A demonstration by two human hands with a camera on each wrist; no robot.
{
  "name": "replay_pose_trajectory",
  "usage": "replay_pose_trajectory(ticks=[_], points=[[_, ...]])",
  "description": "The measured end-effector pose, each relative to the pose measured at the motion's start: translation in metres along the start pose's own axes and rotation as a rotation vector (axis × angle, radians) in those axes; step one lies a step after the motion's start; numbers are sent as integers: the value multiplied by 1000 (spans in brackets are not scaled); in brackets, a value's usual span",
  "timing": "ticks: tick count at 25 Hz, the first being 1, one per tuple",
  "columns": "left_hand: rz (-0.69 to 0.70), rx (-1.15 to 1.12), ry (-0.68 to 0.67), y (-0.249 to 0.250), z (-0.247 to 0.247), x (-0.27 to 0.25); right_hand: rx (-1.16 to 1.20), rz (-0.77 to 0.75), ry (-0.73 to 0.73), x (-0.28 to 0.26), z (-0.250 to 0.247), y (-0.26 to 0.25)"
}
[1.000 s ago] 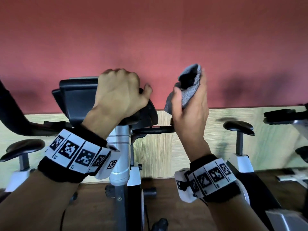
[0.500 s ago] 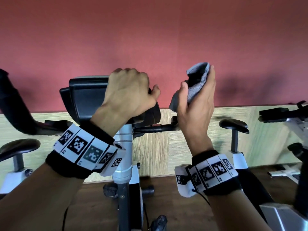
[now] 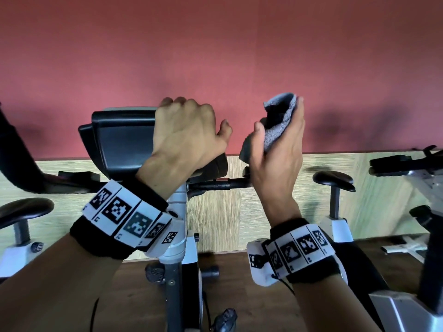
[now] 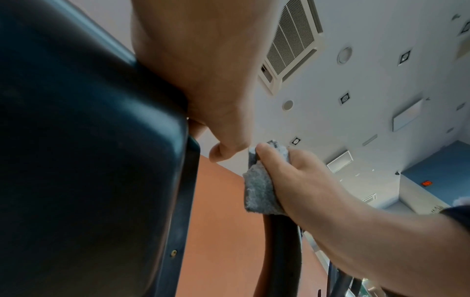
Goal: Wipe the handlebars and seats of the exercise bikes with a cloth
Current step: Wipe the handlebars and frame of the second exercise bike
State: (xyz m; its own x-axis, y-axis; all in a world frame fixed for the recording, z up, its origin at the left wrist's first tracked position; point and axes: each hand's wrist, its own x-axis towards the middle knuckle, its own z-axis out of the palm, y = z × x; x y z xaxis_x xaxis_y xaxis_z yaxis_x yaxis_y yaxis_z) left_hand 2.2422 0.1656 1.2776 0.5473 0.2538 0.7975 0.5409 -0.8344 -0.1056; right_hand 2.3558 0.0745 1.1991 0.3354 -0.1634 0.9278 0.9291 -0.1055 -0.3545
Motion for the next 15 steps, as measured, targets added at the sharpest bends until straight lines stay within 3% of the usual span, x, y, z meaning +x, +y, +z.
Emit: replay_pose_trajectory(ticks=[6, 15], points=[[4, 31, -25, -1, 2, 1, 36, 105, -194, -52, -4, 47], [90, 21, 133, -11, 23, -1, 232, 135, -276, -36, -10, 69]])
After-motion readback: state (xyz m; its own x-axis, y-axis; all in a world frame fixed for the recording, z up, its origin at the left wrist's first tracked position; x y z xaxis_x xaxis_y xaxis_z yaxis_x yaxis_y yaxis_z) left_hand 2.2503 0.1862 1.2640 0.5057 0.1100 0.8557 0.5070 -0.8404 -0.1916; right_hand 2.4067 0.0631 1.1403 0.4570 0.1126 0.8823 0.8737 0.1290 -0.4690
